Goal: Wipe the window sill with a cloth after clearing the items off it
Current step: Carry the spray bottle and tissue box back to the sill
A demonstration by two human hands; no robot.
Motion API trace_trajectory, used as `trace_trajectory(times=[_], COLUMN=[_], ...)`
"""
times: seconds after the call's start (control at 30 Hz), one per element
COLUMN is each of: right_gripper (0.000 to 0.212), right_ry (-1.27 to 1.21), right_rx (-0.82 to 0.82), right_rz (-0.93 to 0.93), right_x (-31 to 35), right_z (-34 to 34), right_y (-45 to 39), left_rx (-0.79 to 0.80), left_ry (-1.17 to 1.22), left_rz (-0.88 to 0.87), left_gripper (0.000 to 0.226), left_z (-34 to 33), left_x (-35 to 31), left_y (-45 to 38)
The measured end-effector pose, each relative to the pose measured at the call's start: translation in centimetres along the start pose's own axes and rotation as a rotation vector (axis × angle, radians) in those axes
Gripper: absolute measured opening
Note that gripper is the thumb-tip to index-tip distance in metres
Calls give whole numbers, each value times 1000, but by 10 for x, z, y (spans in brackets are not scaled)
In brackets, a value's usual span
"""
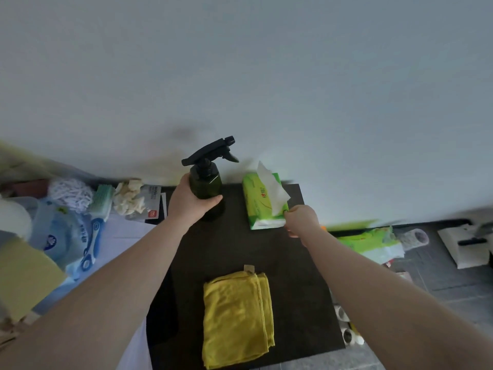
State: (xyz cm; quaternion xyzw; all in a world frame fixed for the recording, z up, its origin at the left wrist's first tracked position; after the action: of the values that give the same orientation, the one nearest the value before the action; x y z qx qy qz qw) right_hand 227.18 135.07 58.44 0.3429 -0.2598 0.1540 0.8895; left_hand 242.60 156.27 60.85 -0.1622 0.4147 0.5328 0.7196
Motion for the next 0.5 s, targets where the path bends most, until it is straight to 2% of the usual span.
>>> trace_trajectory(times=[0.2,0.3,0.43,0.5], right_gripper=[18,12,19,16], right_ry=[-35,-93,-181,-216], right_rx=[23,0,-70,-89], right_rz=[-30,-51,-81,-97], right_x=[-23,-44,-83,-107], right_z=[39,71,121,148], right_y=[10,14,21,27], left_rx=[52,74,123,143], left_ry=[-54,-70,-113,-121], left_rz=[41,18,-50,-89], left_gripper=[75,72,69,68], left_z=[-7,-17,-41,-58], left_x=[-29,-57,-107,-133], left_y=[12,27,55,74])
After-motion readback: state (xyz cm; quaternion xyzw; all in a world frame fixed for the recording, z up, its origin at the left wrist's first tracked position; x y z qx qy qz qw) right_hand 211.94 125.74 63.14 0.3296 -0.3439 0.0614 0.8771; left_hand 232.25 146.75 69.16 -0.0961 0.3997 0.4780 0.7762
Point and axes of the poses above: each hand's wrist, its own y-axis away from the middle knuckle, its own z-axis out of the back of the hand, x = y × z, the point moved 2 cm from there along -y, towards the middle knuckle, and after that the axes turned 7 degrees about -y, right-handed, at the moved point
